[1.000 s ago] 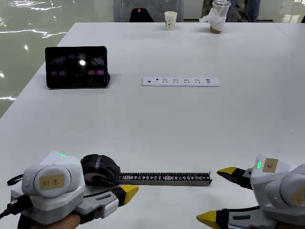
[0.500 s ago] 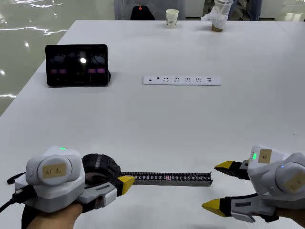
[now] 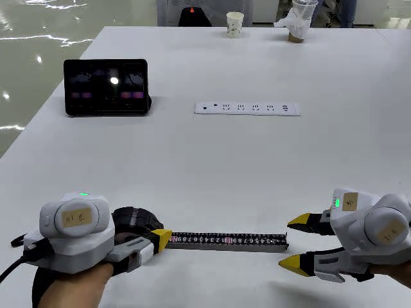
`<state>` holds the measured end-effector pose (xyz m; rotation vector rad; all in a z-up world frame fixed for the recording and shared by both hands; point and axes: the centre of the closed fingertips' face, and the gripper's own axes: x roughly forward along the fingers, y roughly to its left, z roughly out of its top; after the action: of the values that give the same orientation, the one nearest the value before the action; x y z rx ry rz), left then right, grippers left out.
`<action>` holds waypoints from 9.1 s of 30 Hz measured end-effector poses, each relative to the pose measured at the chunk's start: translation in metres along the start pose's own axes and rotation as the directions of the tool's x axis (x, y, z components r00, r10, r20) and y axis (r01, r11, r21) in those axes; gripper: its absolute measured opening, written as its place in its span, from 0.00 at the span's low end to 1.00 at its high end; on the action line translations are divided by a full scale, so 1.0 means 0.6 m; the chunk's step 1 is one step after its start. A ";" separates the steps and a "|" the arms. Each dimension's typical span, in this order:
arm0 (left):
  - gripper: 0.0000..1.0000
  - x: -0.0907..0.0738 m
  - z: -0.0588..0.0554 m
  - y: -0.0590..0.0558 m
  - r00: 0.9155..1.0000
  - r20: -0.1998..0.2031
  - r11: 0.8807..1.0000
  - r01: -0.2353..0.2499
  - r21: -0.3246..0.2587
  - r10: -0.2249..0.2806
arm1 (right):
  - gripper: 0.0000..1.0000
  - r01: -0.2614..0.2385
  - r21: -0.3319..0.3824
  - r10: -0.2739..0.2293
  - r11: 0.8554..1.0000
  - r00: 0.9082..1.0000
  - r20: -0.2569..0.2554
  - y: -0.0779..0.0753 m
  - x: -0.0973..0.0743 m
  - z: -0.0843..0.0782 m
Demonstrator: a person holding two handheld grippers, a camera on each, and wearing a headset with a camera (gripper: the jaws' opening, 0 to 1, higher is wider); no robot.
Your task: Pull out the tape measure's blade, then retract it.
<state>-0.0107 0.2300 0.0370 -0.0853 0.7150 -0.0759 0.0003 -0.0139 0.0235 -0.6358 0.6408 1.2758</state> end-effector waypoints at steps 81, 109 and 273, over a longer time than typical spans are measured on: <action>0.58 0.039 -0.015 0.017 0.993 -0.111 0.997 -0.049 -0.067 0.041 | 0.10 -0.123 -0.044 0.121 0.991 0.991 -0.048 -0.023 0.048 -0.040; 0.58 0.044 -0.018 0.022 0.993 -0.110 0.996 -0.044 -0.083 0.035 | 0.11 -0.136 -0.059 0.134 0.989 0.990 -0.039 -0.010 0.067 -0.016; 0.59 0.044 -0.021 0.022 0.990 -0.139 0.991 0.000 -0.132 -0.018 | 0.11 -0.200 -0.067 0.203 0.978 0.978 0.045 0.054 0.202 0.136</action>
<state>0.0014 0.2400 0.0088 -0.2115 0.8597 -0.0436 -0.0040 0.1311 -0.0142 -0.5979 0.6364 1.5014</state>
